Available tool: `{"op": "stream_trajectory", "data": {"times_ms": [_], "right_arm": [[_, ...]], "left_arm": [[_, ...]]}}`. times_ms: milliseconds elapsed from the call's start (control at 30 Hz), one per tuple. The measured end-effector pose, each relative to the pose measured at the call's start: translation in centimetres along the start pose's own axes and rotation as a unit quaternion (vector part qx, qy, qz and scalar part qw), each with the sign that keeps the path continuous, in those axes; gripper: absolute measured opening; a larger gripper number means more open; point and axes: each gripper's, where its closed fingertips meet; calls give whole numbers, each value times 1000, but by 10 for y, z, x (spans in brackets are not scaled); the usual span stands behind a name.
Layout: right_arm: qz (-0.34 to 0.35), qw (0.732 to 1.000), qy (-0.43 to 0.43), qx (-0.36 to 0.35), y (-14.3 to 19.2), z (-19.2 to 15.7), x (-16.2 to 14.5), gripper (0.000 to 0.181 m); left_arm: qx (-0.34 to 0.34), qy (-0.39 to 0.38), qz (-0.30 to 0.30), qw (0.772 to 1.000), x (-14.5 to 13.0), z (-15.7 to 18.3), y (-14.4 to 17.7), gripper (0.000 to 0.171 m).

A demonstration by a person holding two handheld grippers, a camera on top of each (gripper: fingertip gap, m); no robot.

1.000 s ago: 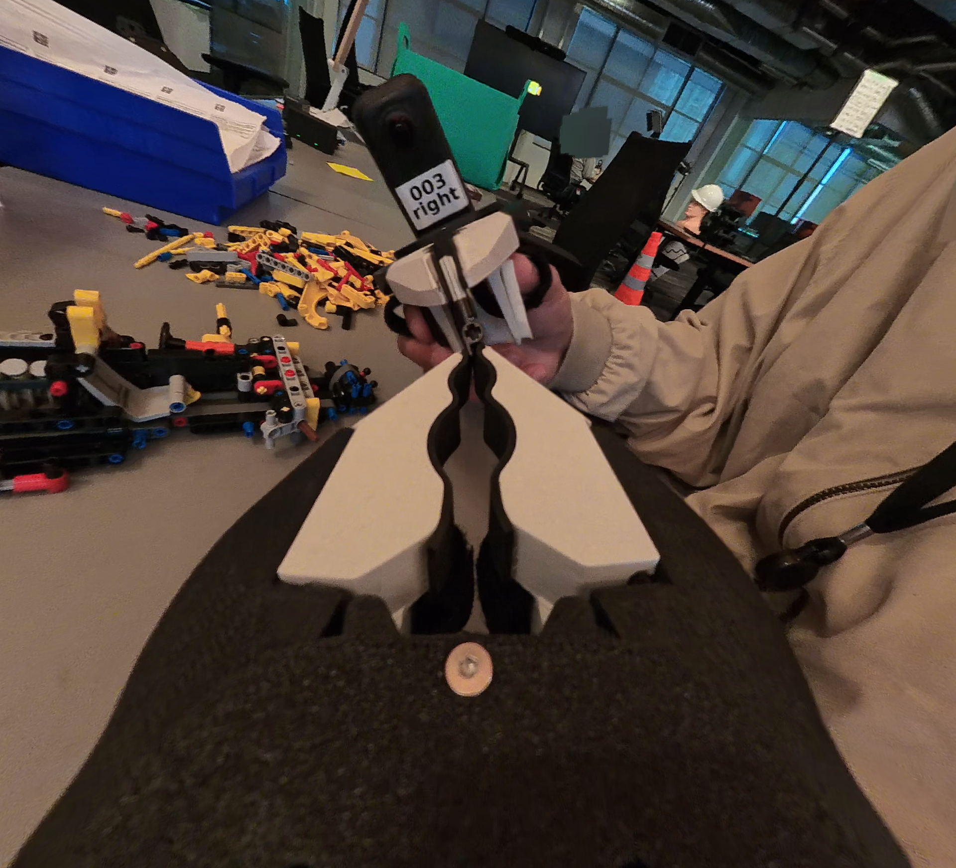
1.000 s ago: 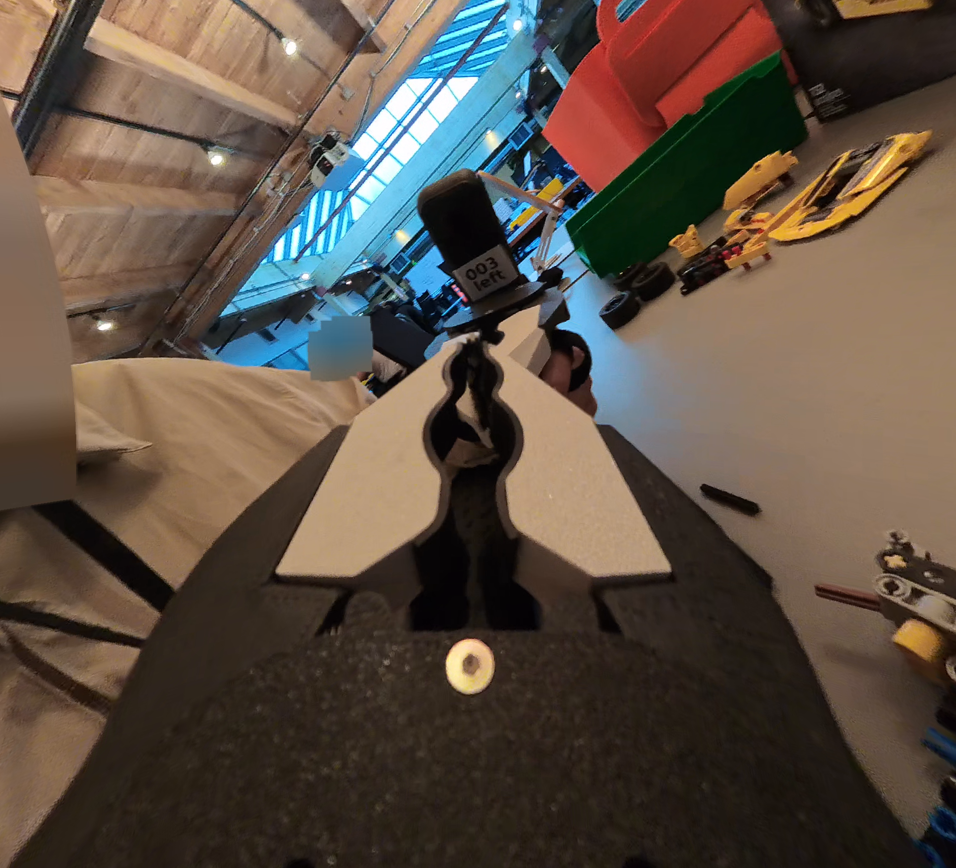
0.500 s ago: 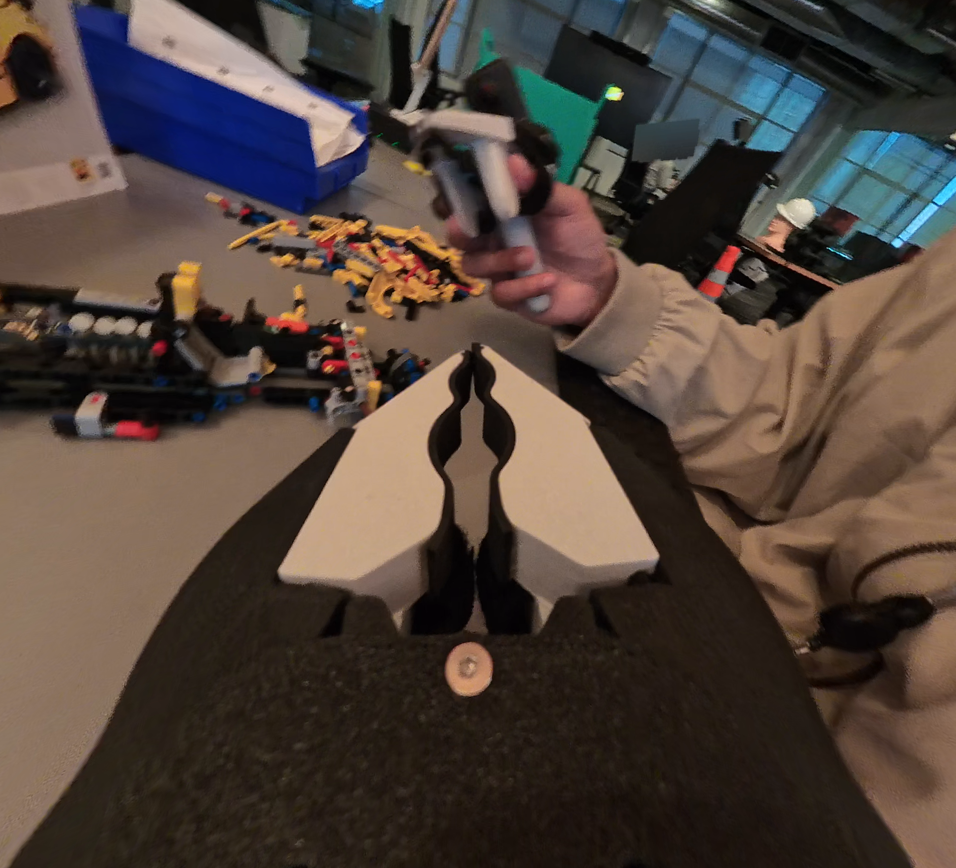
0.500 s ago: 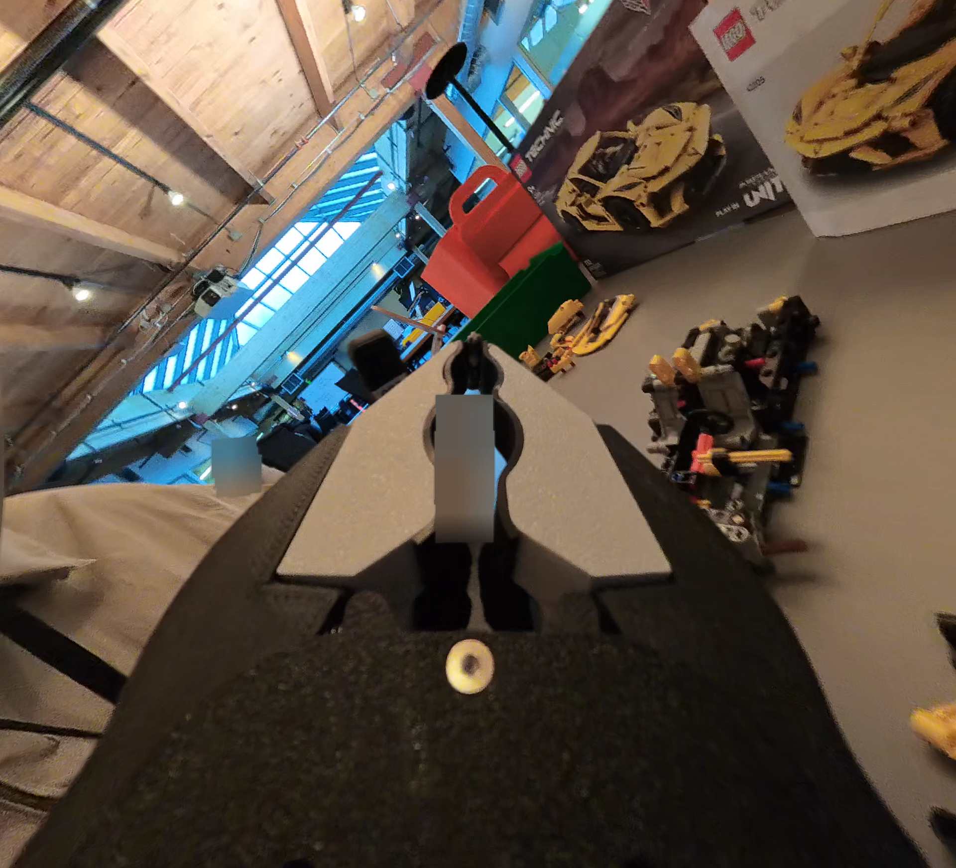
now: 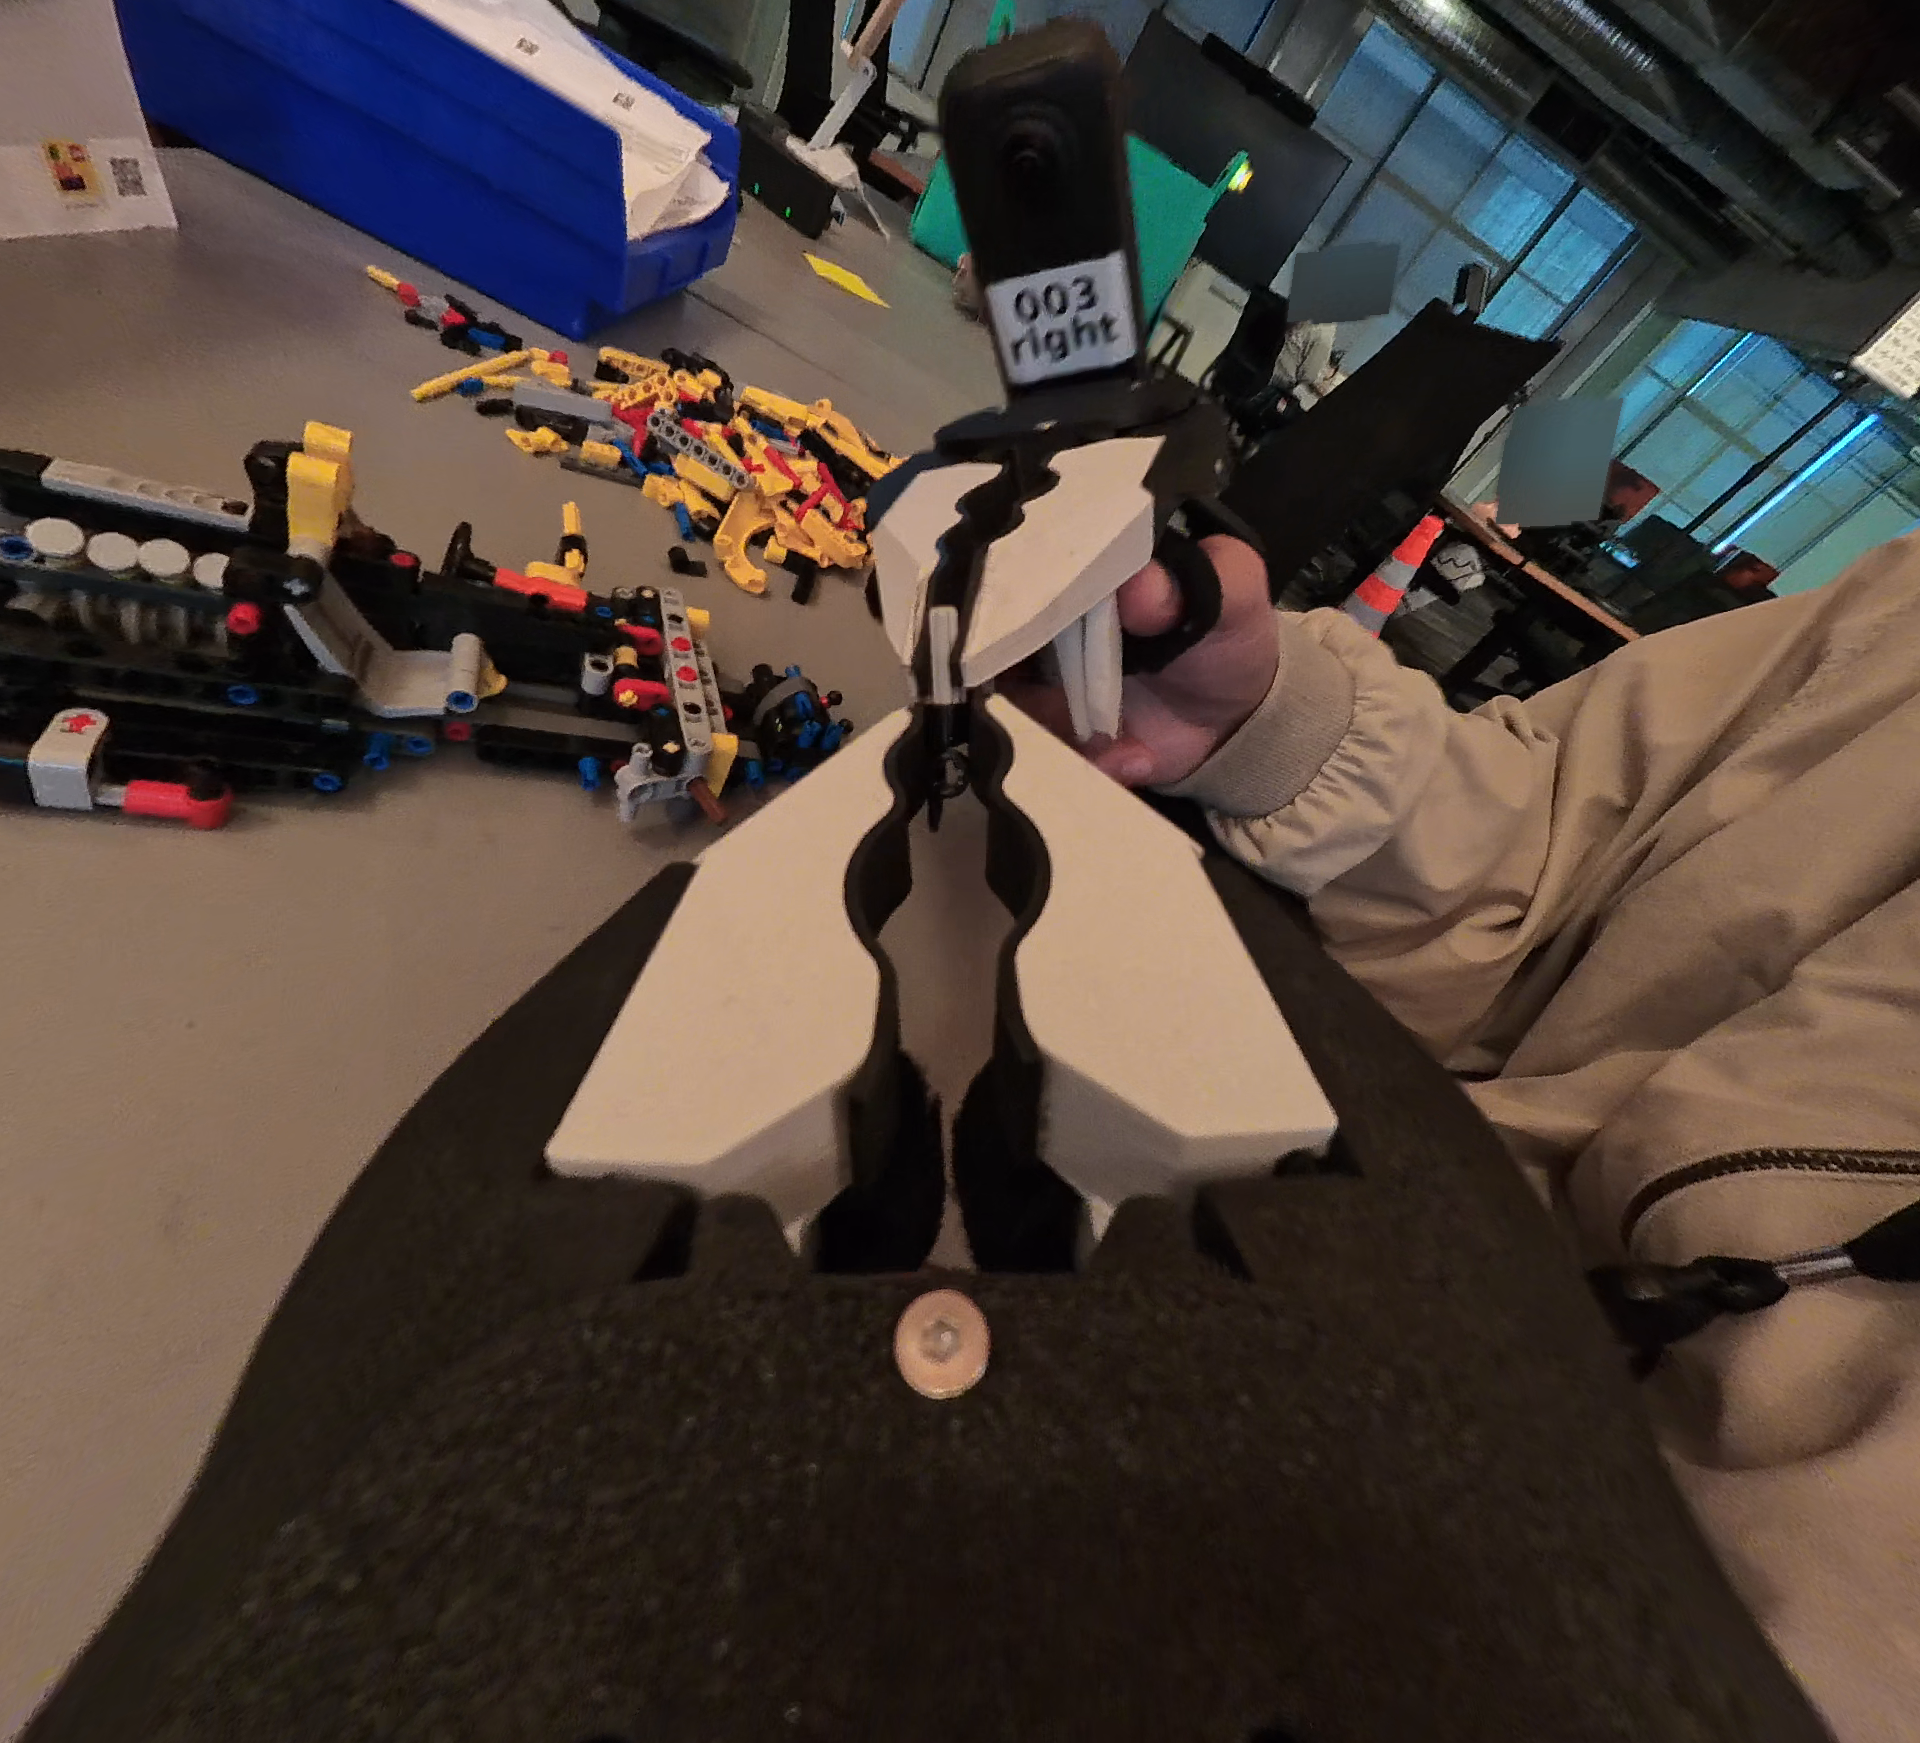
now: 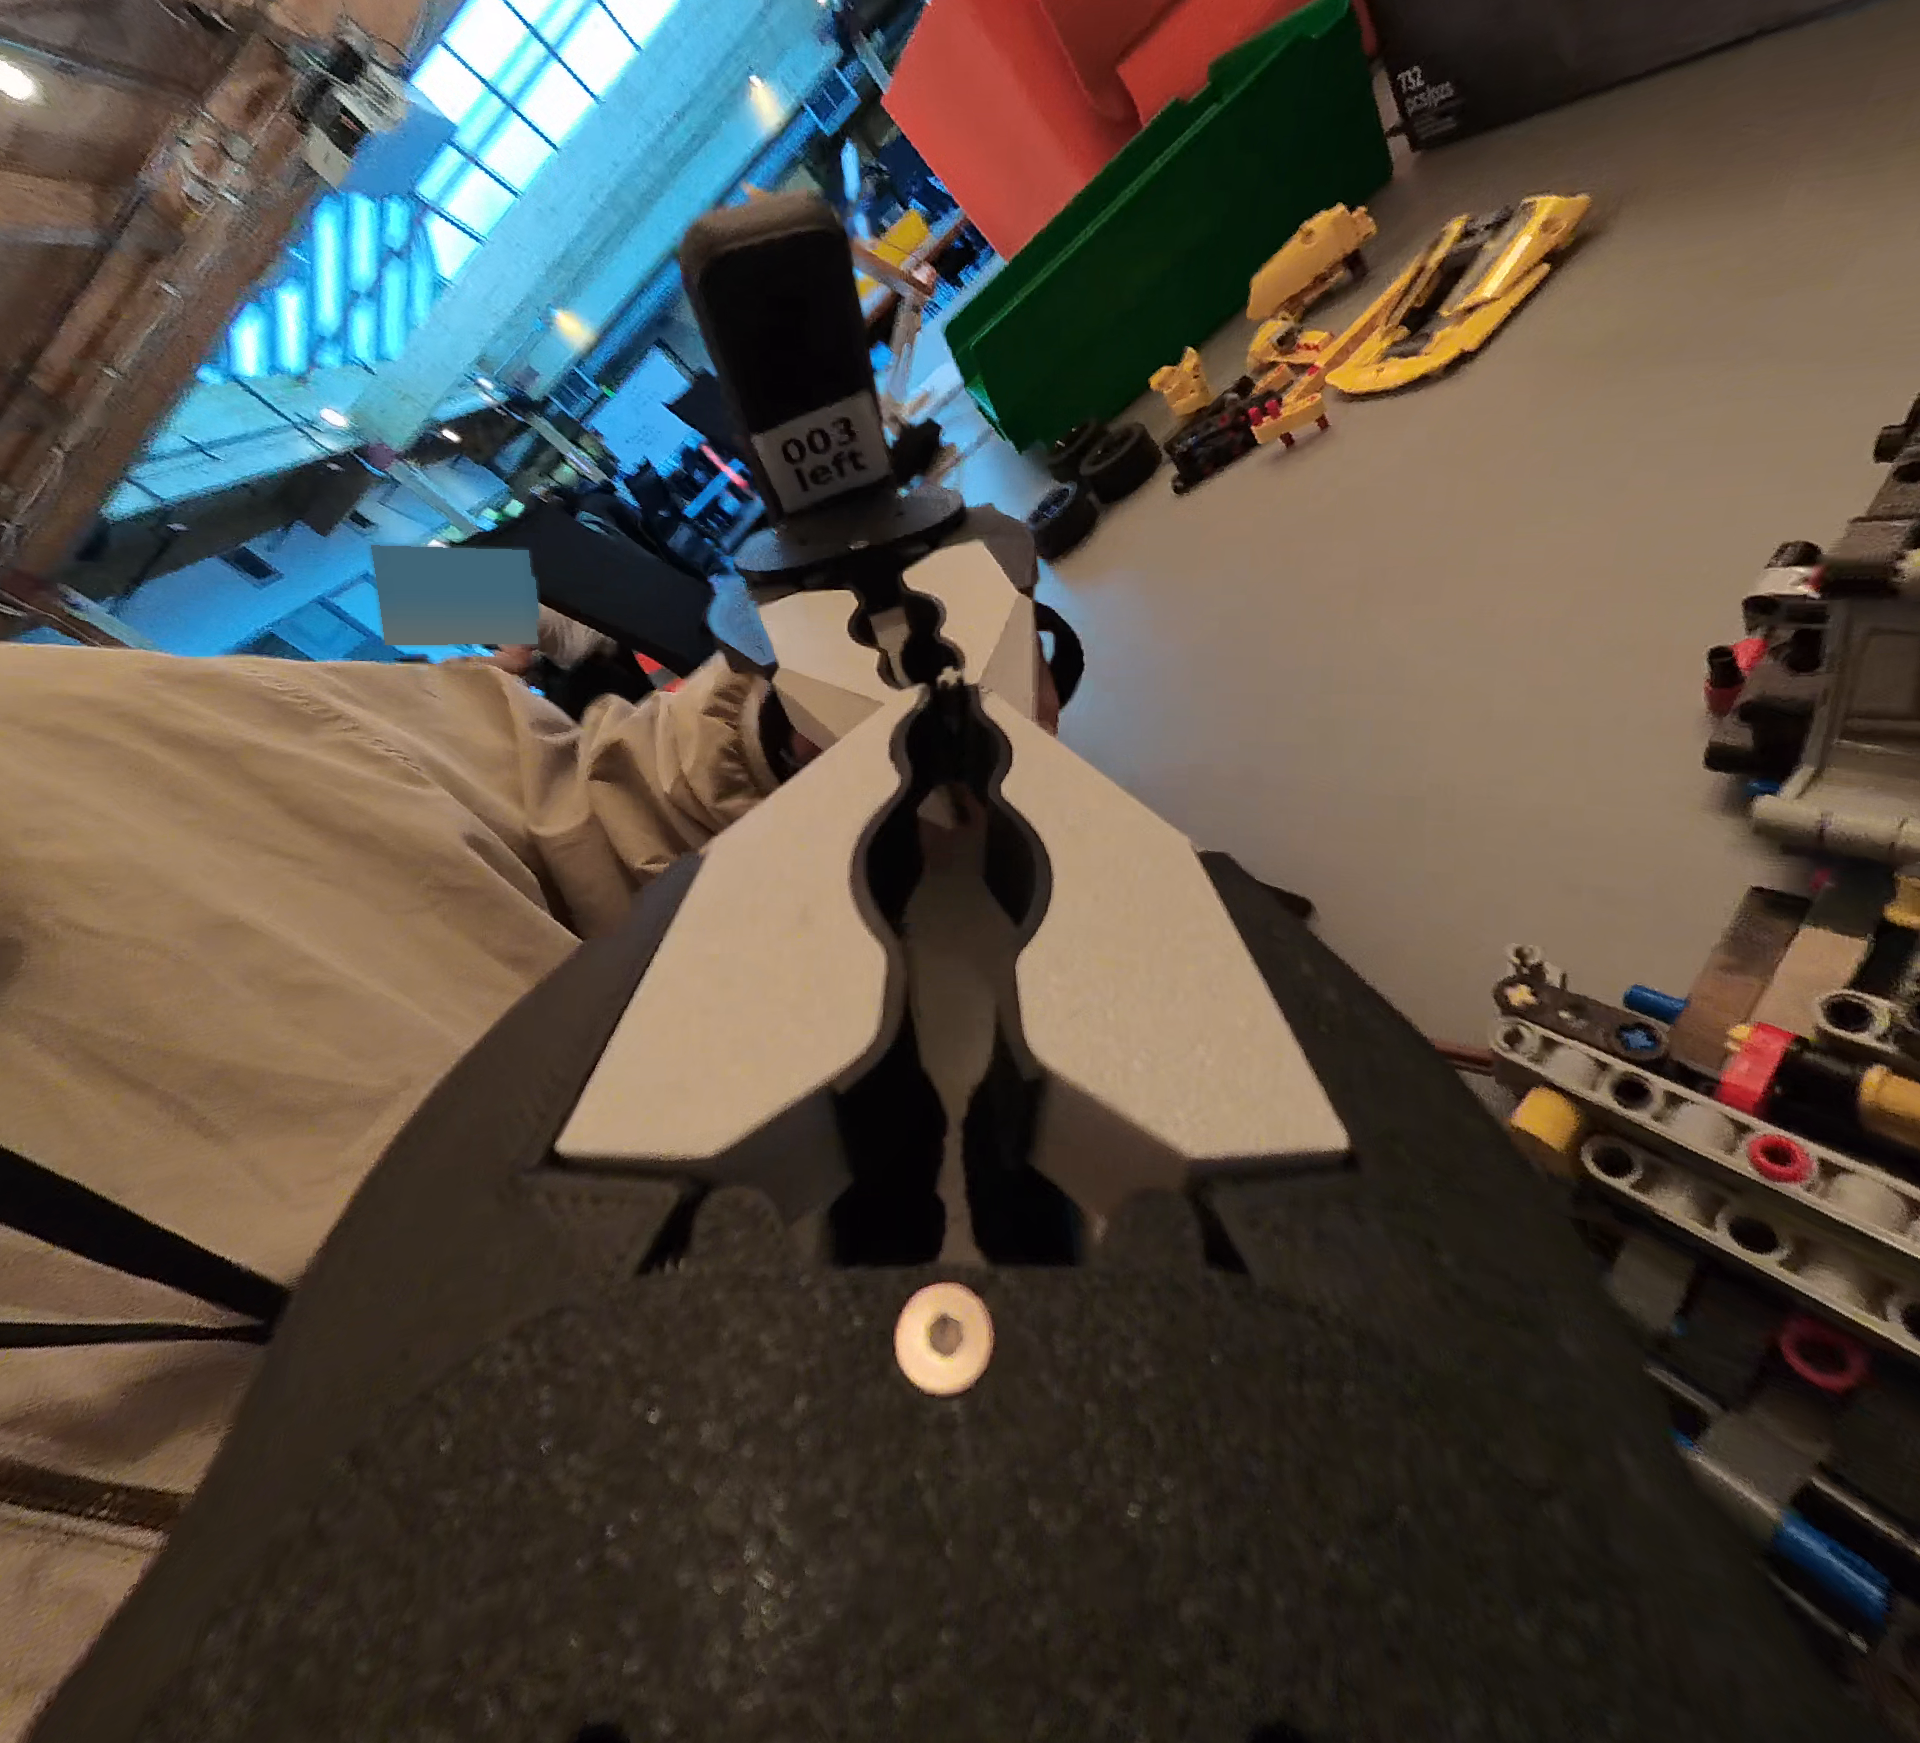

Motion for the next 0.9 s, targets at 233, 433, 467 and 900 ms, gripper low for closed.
{"op": "stream_trajectory", "data": {"times_ms": [233, 433, 467, 900], "right_arm": [[251, 950, -184, 38, 108, 63, 86, 1], [97, 926, -15, -363, 190, 153, 62, 3], [51, 906, -10, -421, 203, 171, 49, 3], [-10, 801, 197, -566, 173, 187, 44, 22]], "left_arm": [[-11, -8, 18, 1000, 3, 9, 11, 6], [2, 40, 18, 999, 0, -8, 6, 6], [19, 43, 10, 999, -3, -16, 6, 6], [-63, 197, 113, 972, 14, -22, 16, 7]]}}
Point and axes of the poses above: each gripper's, where its closed fingertips meet, y back along the fingers, x out of its top, z = x × y across the jaws, and after that the axes turned 12 degrees about -x, right-handed
